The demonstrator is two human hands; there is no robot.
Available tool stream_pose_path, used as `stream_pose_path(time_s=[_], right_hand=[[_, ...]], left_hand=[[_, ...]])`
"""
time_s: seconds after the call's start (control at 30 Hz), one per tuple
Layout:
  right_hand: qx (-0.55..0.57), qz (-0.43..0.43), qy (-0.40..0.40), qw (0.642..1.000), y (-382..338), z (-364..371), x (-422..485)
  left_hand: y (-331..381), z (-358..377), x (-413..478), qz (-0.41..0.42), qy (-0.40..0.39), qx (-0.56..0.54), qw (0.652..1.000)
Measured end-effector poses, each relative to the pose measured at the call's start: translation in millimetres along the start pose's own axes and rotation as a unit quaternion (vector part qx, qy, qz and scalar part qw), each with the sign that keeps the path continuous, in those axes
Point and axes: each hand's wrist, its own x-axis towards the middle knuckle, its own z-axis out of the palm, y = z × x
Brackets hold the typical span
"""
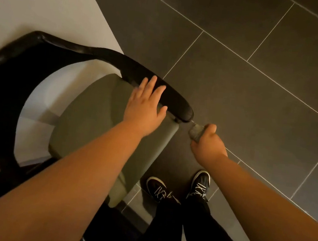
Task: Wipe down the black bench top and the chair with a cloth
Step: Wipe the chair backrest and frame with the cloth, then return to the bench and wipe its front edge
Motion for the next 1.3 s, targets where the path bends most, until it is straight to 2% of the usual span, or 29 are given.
stream_pose_path(time_s=[0.1, 0.17, 0.27, 0.47, 0.6, 0.8, 0.87, 1.0, 1.17, 1.3], right_hand=[[0.001, 0.018, -0.013, 1.0, 7.8, -23.0, -16.5], [-0.062, -0.004, -0.033, 0.998, 6.9, -41.7, -29.0], [-0.163, -0.053, -0.074, 0.982, -0.7, -68.6, -44.2], [-0.22, -0.153, -0.122, 0.956, -30.2, -99.5, -60.2], [-0.295, -0.201, -0.184, 0.916, -38.3, -105.8, -59.9], [-0.382, -0.346, -0.254, 0.818, -29.8, -115.1, -59.4], [-0.393, -0.386, -0.258, 0.794, -29.7, -123.4, -65.5], [-0.37, -0.465, -0.236, 0.769, -35.7, -137.5, -81.6], [-0.408, -0.505, -0.237, 0.722, -38.0, -139.2, -125.0], [-0.445, -0.541, -0.249, 0.669, -20.3, -118.8, -164.0]], left_hand=[[4.4, -7.8, -72.8, -0.051, -0.104, -0.08, 0.99], [-2.4, -16.3, -116.8, -0.083, -0.145, -0.103, 0.981], [-20.4, -25.4, -171.7, -0.138, -0.173, -0.128, 0.967], [-31.4, -26.6, -231.8, -0.257, -0.204, -0.131, 0.935], [-1.8, -8.1, -261.1, -0.353, -0.16, -0.202, 0.9], [84.4, 33.5, -302.2, -0.468, -0.084, -0.29, 0.83], [116.9, 40.1, -307.8, -0.498, -0.053, -0.311, 0.808], [174.8, 46.5, -320.6, -0.531, -0.003, -0.337, 0.778], [235.7, 41.8, -350.8, -0.557, 0.051, -0.367, 0.743], [273.4, 62.9, -393.7, -0.611, 0.087, -0.388, 0.684]])
